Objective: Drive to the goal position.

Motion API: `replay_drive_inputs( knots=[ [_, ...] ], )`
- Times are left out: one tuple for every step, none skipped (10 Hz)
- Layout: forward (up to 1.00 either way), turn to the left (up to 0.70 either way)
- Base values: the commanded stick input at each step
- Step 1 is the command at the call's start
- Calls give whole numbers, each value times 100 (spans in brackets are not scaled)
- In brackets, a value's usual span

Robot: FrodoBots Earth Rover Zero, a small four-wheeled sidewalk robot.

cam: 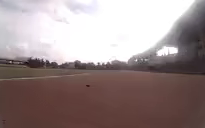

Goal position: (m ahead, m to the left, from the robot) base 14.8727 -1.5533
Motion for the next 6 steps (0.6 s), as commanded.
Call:
replay_drive_inputs(
  knots=[
    [70,0],
    [70,0],
    [70,0],
    [70,0],
    [70,0],
    [70,0]
  ],
)
